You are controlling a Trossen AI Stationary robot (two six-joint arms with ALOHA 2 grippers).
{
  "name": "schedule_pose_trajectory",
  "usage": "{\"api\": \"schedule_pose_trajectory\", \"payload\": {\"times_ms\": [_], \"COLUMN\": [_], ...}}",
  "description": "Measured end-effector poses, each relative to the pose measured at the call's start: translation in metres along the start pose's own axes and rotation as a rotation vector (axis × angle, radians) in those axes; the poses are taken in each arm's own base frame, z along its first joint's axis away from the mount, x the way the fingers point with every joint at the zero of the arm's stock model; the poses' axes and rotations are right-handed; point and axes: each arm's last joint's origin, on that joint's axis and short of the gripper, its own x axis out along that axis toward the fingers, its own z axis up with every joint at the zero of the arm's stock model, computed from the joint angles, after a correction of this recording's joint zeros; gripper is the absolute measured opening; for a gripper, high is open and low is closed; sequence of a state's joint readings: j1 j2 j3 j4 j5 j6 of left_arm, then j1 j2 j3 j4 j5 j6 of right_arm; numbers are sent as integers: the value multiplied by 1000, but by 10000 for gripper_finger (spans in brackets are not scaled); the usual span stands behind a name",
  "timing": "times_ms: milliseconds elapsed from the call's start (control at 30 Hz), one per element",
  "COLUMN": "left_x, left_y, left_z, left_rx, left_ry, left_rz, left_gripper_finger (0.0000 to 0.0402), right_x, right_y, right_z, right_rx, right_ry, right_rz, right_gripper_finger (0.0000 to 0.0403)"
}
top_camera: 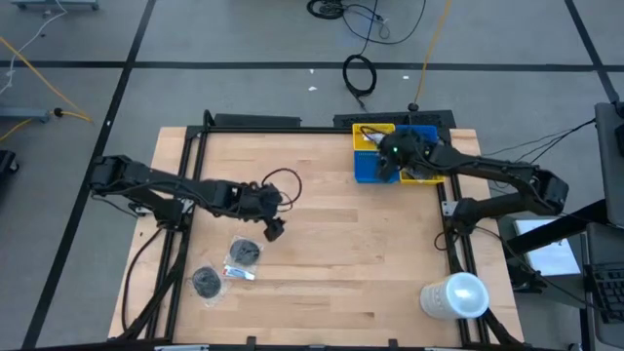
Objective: Pick & Place Travel size toiletries
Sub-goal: Put the black hairbrush into the right yellow basket
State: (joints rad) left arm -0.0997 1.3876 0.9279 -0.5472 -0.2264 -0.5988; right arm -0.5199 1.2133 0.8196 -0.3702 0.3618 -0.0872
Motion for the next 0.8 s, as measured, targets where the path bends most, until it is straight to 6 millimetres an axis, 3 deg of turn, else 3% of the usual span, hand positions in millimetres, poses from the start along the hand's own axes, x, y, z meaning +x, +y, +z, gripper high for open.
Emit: {"api": "schedule_pose_trajectory", "payload": {"times_ms": [367, 600, 800], "left_x": [-2, 4, 12], "left_y": [-11, -12, -10], "left_z": [-50, -78, -89], "left_rx": [-56, -106, -147], "left_ry": [284, 336, 318], "left_rz": [8, 44, 21], "left_gripper_finger": [347, 346, 346], "right_x": [-11, -15, -17], "right_y": [27, 36, 39], "right_z": [6, 8, 8], "right_rx": [-72, -85, -85], "right_ry": [-76, -114, -118], "right_rz": [78, 101, 112], "right_gripper_finger": [254, 254, 254]}}
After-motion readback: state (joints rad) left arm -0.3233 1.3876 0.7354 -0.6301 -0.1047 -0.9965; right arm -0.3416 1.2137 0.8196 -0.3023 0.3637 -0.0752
